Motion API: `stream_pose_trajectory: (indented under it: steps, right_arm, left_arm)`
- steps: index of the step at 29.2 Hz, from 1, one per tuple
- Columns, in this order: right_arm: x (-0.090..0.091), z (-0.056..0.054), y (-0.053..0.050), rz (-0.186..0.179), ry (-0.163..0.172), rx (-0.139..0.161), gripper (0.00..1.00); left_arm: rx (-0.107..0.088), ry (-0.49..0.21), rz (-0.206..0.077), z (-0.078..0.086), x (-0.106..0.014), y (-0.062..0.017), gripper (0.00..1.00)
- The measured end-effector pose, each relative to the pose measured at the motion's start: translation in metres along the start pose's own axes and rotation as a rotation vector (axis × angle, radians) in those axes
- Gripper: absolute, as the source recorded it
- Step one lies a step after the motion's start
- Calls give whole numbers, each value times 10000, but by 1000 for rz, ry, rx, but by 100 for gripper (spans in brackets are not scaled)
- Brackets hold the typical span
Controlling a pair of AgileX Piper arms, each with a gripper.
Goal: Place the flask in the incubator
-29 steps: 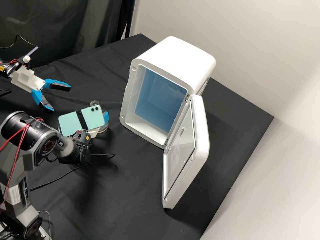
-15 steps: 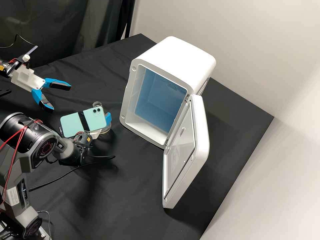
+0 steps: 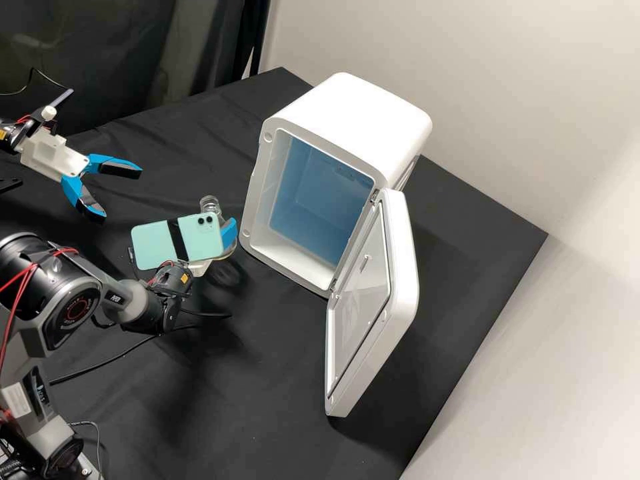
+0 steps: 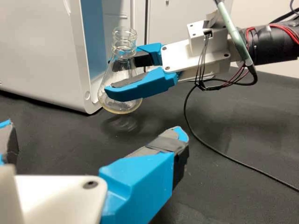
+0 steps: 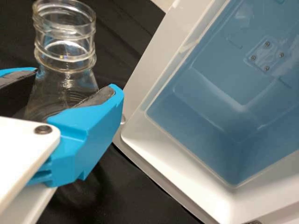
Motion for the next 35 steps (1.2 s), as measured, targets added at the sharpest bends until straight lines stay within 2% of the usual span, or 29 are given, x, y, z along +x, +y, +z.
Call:
stream_pose_trajectory:
  steps: [7,18,19,22,26,28,31,35]
  right_arm:
    - [0,-4,5,6,4,0,0]
    - [-11,-1,-13,0,2,2,0]
    - [-11,-1,-13,0,2,2,0]
    - [-11,-1,-13,0,2,2,0]
    - [-11,-1,-13,0,2,2,0]
    - [-11,-1,-13,0,2,2,0]
    - [-11,-1,-13,0,2,2,0]
    - [-15,-2,-18,-1,3,3,0]
  left_arm:
    - [24,-4,15,9,-18,20,100]
    - [23,-2,11,5,-31,0,100]
    - [14,0,20,8,-37,10,100]
    - [12,17,44,-2,-64,15,100]
    - [25,23,71,15,-99,34,100]
    - [39,15,99,21,-125,51,100]
    - [40,6,119,33,-135,70,100]
    - [40,6,123,34,-135,74,100]
